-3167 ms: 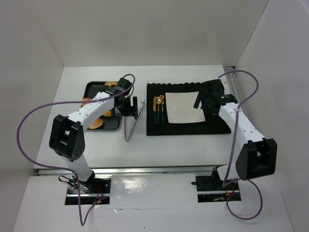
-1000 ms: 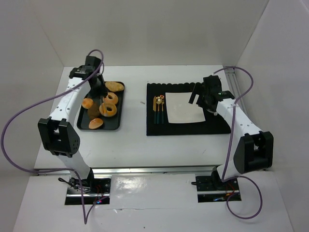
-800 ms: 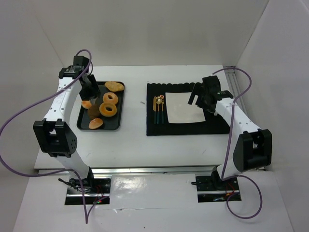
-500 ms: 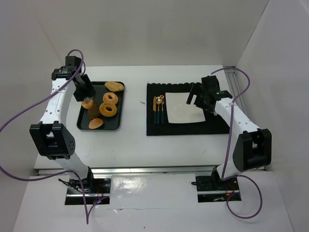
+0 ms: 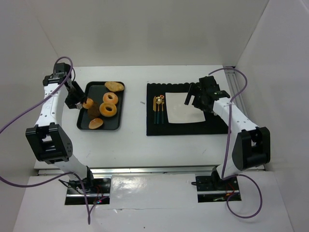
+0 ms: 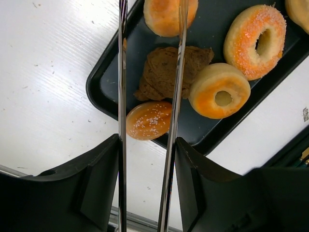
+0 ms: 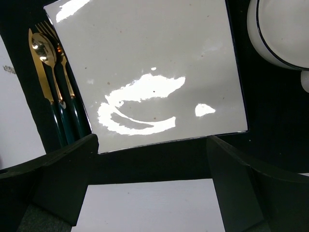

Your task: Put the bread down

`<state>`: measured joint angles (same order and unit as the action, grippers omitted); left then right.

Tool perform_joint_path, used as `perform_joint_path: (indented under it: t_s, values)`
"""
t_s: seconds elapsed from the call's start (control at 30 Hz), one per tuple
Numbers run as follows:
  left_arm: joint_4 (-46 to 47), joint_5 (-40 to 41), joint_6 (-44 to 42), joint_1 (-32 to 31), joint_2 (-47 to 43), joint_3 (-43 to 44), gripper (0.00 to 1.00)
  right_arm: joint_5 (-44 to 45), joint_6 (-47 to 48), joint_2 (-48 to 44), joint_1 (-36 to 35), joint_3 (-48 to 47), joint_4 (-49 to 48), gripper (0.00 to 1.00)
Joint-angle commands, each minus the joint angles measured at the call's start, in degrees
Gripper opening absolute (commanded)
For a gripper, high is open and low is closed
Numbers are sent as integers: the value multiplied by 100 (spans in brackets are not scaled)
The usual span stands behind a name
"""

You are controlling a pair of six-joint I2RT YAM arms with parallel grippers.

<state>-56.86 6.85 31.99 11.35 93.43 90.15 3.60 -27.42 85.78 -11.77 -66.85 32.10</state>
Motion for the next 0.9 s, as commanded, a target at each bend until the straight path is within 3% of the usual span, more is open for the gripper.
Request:
perform_joint_path:
  t_s: [0.0, 0.37, 0.5, 0.87]
  values:
    - [219, -272, 124, -2, -88, -32, 59, -34, -35, 62, -62, -83, -283, 100]
    - [413, -756, 124, 51, 176, -191, 56, 18, -35, 167, -115, -188, -230, 100]
    - [413, -580, 176, 51, 62, -191, 67, 18, -35, 167, -115, -188, -230, 100]
    - [518, -641, 229, 104, 17, -481, 67, 18, -35, 220, -220, -188, -230, 100]
